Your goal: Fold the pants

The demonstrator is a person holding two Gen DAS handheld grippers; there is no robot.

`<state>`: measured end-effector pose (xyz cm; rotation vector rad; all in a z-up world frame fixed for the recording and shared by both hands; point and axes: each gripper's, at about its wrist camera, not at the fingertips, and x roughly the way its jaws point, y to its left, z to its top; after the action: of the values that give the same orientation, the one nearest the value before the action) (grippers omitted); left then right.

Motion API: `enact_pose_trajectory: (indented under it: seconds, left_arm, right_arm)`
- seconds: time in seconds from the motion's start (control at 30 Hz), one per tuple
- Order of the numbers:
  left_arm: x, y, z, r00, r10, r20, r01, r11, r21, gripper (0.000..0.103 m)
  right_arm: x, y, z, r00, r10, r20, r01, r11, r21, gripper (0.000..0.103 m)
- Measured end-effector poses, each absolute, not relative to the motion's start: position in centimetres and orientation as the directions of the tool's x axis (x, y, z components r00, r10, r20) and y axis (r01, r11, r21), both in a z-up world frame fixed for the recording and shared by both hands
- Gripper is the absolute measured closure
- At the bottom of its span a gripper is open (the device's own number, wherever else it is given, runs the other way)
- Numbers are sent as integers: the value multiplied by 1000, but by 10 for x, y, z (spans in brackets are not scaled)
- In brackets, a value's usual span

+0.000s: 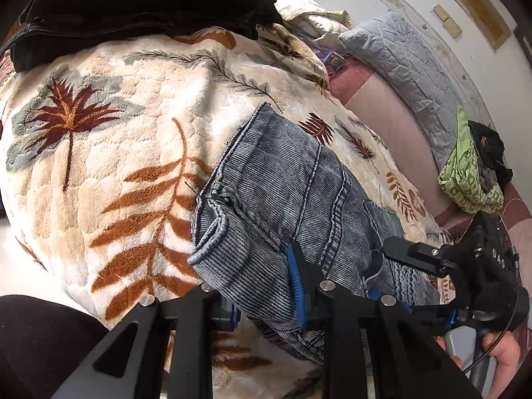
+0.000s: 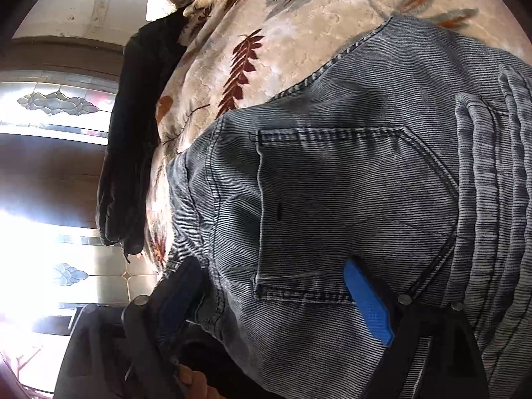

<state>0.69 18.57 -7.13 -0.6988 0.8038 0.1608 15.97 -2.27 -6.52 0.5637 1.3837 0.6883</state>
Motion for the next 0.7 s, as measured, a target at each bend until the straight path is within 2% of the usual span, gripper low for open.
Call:
enact_pose_trajectory:
  seconds: [0.07,0.2,0.37,0.57,0.7]
  left_arm:
    - [8,184,-67,696,-114,-709,-385,774,-502,77]
    - [9,162,-36,733,-63,-677,-330,837,-435,81]
    - [21,108,25,800,-52,-598,-198,918,-345,90]
    - [29,-19,78,848,-134,-513,55,984,-167,93]
    - [22,-114,68,826,-215,-521,229,973,-39,93]
  right_arm:
    - [158,-34,-50,57,765,-642,-92,644,759,11]
    - [137,-90,-15,184,810,-556,-139,582,801,11]
    - [114,-199,-21,325,771,-547,-51,592,804,11]
    - [88,-328,-43,503,724,-471,78,505,859,11]
    - [73,-376,-55,563,703,-435,107,459,882,11]
